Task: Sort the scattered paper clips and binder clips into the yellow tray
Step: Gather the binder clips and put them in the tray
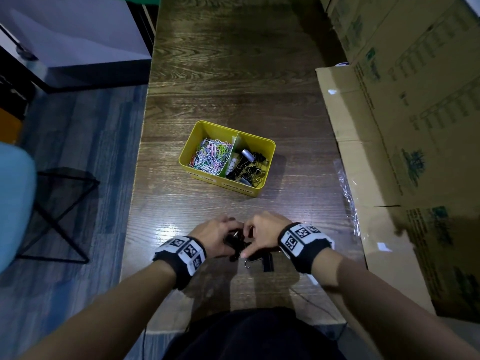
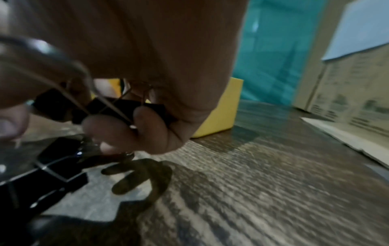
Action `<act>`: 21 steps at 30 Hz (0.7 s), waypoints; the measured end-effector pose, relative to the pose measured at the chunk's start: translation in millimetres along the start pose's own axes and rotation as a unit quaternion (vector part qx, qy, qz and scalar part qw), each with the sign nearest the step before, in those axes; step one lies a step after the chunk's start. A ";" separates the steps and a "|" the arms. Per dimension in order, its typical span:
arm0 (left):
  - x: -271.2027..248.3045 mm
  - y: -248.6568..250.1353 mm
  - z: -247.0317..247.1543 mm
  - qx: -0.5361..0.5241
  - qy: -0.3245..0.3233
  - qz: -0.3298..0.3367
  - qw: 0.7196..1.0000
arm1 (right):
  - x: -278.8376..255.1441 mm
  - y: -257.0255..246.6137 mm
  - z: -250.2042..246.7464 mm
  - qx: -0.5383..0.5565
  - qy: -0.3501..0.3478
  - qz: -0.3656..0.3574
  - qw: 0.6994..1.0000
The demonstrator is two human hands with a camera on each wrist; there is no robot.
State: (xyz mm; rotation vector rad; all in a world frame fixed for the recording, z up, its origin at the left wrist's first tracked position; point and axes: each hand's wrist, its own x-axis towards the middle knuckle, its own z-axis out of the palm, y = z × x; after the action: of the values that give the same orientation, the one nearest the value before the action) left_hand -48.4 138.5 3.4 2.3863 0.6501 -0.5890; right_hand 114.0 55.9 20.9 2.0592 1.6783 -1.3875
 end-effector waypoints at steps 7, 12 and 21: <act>4.6 2.9 16.0 0.064 0.019 -0.015 0.998 | 4.3 -7.1 17.8 -0.122 0.060 -0.018 0.991; 11.4 -5.5 16.9 0.056 0.042 0.006 0.998 | 3.0 -2.0 19.4 -0.035 0.089 -0.003 0.995; 2.6 -18.3 7.9 -0.583 0.076 -0.126 0.799 | -9.4 26.8 2.5 0.440 0.142 0.046 0.886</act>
State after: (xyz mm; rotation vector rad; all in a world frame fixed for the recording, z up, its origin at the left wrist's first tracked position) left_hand -58.7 147.3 -11.5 1.1759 1.0190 -0.0063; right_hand 135.4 38.0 15.1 2.8585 1.0590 -2.1693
